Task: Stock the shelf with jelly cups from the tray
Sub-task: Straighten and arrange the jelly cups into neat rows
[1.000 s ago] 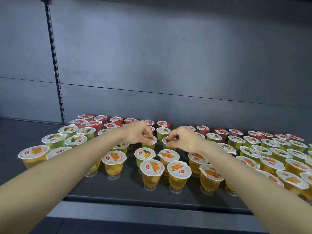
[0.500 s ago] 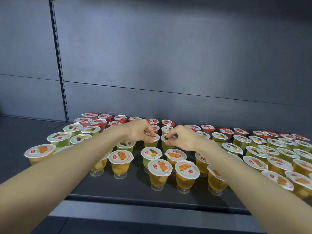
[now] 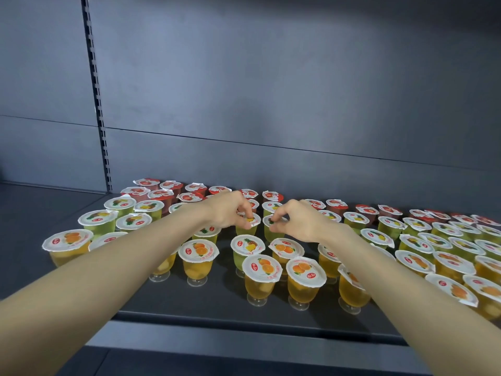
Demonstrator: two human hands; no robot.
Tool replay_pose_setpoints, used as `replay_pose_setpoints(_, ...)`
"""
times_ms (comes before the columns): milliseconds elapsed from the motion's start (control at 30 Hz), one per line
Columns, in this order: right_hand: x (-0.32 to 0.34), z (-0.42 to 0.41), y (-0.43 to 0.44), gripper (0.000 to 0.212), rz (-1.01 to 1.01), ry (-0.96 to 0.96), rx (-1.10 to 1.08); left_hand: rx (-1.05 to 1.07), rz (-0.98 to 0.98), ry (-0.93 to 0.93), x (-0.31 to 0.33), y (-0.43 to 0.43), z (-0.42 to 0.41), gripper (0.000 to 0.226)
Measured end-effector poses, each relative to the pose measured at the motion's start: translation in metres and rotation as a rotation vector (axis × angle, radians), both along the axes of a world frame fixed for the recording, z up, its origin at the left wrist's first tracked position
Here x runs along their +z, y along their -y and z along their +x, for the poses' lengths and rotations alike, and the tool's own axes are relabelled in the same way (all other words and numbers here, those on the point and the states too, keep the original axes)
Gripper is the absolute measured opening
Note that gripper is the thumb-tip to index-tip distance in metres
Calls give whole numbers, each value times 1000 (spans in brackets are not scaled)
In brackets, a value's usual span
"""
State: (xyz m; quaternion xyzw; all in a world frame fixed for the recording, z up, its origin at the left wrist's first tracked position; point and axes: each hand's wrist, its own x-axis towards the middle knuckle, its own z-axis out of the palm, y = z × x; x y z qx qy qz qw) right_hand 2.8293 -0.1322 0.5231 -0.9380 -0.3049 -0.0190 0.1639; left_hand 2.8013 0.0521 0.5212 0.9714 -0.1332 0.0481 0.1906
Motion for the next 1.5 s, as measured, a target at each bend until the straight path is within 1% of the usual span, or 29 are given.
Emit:
replay_pose_setpoints(700,-5,-4,1,29,67,-29,-52,36,-1,18,-2,3,3,27)
replay_pose_setpoints(867,-5,-3,1,28,70,-33,-52,53,7,-1,-2,3,4,26)
replay_pose_setpoints(1100,-7,-2,2,27,64,-19,-52,63,56,2,1,8,-2,30)
replay_pose_setpoints(1200,-2,-4,3,28,30,-18,-41,54,106,-17,5,9,-7,33)
replay_pose_setpoints(1267,4,-8,3,29,21,0,-34,54,126,-17,10,11,-12,35)
replay_pose_setpoints(1367,13,-16,6,33,62,57,-55,52,145,41,21,12,-24,39)
replay_pose_setpoints(1500,18,-32,13,33,87,116,-61,10,172,80,28,13,-46,37)
